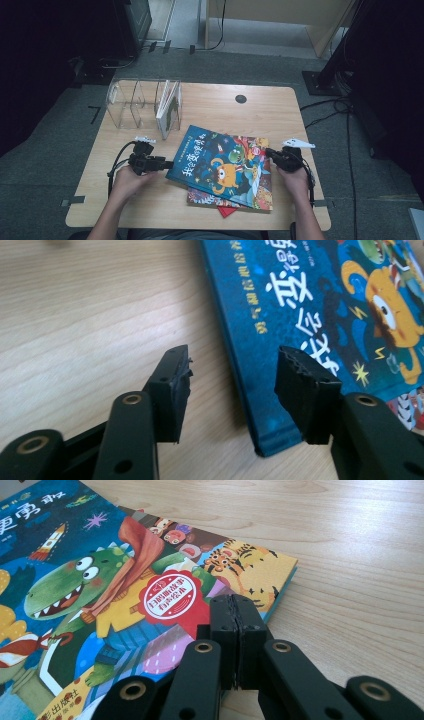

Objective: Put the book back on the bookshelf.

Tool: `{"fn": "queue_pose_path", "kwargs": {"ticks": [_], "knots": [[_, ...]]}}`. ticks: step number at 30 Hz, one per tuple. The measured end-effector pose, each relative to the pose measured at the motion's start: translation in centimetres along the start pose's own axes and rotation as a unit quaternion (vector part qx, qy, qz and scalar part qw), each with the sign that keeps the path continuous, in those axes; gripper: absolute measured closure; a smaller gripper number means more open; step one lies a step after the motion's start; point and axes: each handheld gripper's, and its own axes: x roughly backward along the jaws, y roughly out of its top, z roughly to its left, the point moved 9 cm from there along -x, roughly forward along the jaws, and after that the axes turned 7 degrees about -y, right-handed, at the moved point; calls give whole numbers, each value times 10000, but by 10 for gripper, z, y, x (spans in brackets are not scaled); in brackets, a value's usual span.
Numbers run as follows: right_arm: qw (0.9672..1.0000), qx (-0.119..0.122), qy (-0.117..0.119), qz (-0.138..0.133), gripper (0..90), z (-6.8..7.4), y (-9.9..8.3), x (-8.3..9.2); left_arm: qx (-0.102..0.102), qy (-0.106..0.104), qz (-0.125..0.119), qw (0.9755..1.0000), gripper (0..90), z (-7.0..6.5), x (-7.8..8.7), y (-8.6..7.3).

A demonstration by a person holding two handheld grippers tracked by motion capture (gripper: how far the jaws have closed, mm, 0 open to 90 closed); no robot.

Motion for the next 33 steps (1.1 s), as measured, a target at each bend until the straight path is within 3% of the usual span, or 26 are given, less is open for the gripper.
{"fn": "queue_pose_path", "kwargs": {"ticks": [4, 11, 19, 33], "knots": [[10000, 27, -65, 26, 889, 1, -1, 5, -65, 30, 31, 10000, 455, 1, -5, 4], [9999, 72, 77, 14, 893, 16, -10, 19, -97, 73, 119, 9999, 365, 4, -8, 12], [9996, 214, 146, 138, 893, 27, -22, 24, 82, 20, 138, 9999, 322, 9, -17, 22], [9991, 321, 214, 177, 900, 36, -29, 29, 104, -153, 416, 9990, 327, 4, -40, 29]]}}
